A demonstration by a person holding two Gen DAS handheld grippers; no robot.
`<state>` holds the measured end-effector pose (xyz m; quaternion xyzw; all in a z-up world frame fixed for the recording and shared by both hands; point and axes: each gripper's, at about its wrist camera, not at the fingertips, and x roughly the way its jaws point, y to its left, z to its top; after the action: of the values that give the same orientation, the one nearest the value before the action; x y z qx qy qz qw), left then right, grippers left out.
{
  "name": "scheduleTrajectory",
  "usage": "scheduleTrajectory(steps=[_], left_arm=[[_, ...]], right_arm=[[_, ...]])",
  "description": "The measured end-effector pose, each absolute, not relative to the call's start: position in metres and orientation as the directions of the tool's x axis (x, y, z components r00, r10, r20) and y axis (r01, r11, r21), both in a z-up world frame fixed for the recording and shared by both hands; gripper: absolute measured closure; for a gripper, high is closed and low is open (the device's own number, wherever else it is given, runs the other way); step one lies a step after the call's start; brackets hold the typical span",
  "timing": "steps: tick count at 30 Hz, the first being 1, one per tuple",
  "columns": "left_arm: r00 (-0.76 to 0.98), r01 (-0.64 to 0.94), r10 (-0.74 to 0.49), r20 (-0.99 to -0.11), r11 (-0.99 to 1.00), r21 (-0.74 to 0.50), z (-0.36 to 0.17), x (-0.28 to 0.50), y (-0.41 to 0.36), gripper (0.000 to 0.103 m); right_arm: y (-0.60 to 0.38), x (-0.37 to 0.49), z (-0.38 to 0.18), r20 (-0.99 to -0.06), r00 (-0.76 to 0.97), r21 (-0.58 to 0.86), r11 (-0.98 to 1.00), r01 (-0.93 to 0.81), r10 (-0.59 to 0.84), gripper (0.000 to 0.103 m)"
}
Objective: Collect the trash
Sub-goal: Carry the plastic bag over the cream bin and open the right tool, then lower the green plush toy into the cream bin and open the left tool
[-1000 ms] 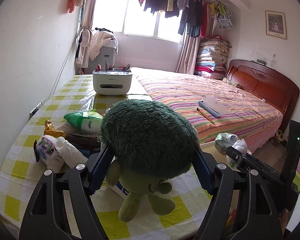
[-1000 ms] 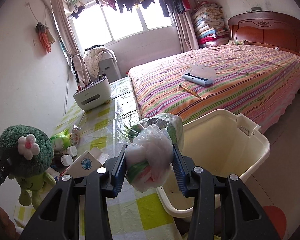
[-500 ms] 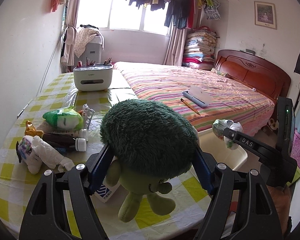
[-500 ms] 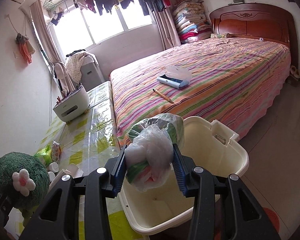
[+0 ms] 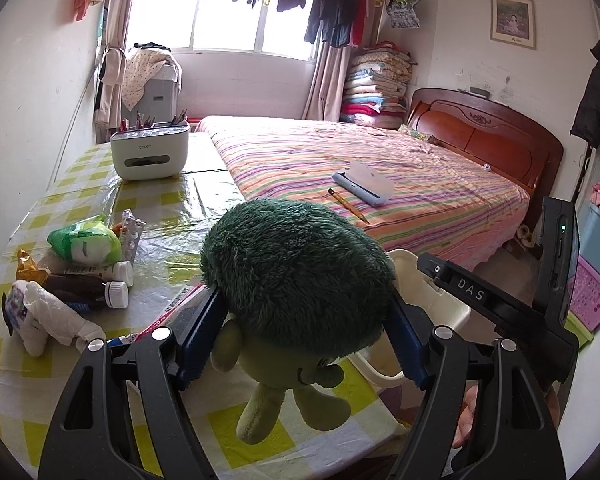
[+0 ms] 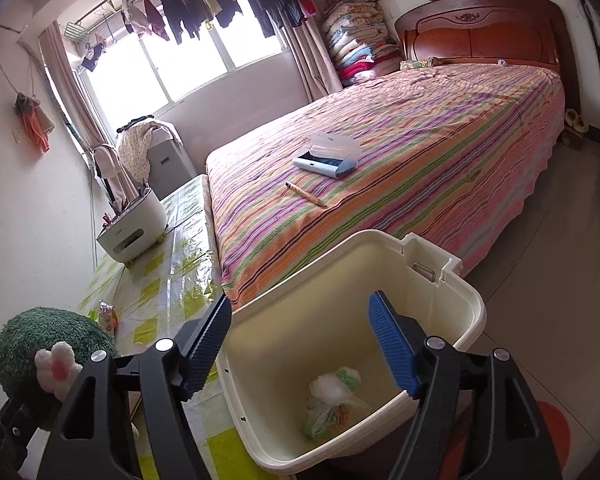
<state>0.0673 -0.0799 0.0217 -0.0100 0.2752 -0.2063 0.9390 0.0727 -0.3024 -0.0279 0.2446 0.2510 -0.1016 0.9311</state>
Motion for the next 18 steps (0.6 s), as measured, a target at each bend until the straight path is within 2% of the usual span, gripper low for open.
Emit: scheduleTrajectory(steps=[5,18], left_arm=[[0.737,0.415,-0.421,-0.529,0.899,-0.138,0.021,0.075,-0.102,0.030],[0.634,0.483,-0.486,-0.601,0.856,-0.183,0.010,0.110,-0.161,0.029]], right_arm=[[-0.320,0.056,-0.026,-0.472,0.874,0.480,0.799,0.362,-0.112,0.034],[-0.349,0.004,-0.014,-0.284,0.926,0.637,0.673,0.376,-0.248,0.034]])
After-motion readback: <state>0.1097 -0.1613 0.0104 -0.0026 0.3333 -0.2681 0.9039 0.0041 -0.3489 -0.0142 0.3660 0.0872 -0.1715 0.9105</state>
